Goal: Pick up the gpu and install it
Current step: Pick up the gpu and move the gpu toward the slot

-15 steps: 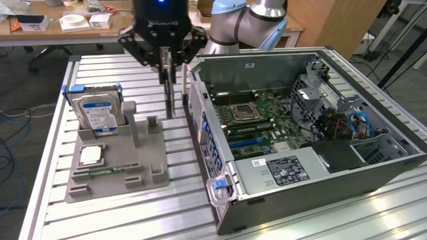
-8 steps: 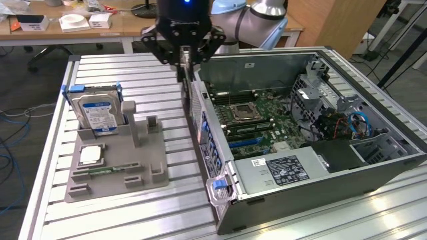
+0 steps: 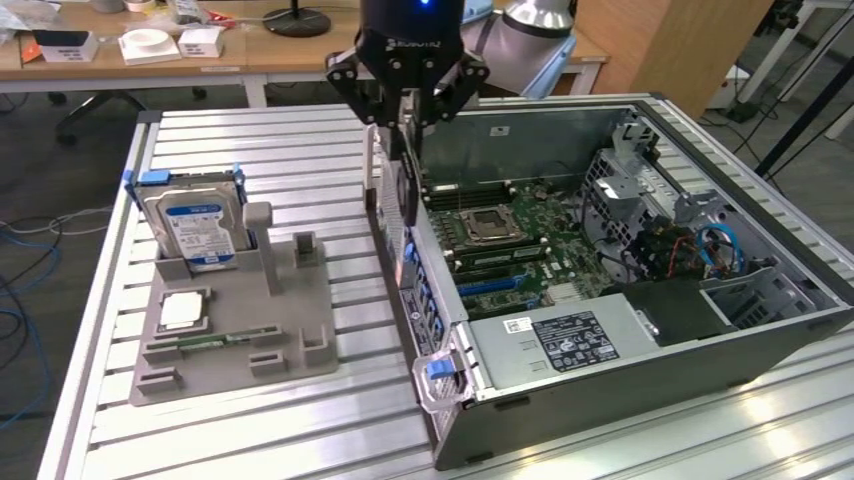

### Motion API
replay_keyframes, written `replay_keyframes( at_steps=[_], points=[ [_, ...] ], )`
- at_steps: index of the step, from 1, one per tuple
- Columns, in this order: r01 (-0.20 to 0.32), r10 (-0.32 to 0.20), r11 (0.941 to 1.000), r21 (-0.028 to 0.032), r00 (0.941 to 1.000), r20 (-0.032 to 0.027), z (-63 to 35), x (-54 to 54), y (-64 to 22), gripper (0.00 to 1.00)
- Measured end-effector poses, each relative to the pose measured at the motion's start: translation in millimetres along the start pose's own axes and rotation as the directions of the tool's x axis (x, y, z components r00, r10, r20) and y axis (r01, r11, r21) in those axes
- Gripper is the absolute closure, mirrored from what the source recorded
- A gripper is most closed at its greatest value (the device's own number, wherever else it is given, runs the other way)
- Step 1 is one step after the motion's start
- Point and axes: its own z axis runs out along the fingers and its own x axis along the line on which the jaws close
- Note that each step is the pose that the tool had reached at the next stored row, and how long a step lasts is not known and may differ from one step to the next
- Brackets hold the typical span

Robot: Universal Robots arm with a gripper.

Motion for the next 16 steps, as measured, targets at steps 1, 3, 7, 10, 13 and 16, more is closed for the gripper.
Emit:
replay_keyframes(
  at_steps=[1,3,7,10,13,16],
  points=[
    [0.000,0.000,1.0000,-0.0002,1.0000,-0.0004,-1.6,-0.5,0.3,0.74],
    [0.000,0.000,1.0000,-0.0003,1.0000,-0.0014,-1.7,-5.3,1.2,0.74],
    [0.000,0.000,1.0000,-0.0013,1.0000,-0.0015,-0.9,-23.1,3.9,0.74],
    [0.000,0.000,1.0000,-0.0025,1.0000,-0.0017,-0.2,-36.8,5.8,0.74],
    [0.000,0.000,1.0000,-0.0040,1.0000,-0.0018,0.5,-50.1,7.5,0.74],
    [0.000,0.000,1.0000,-0.0057,1.0000,-0.0019,1.3,-63.8,9.2,0.74]
  ],
)
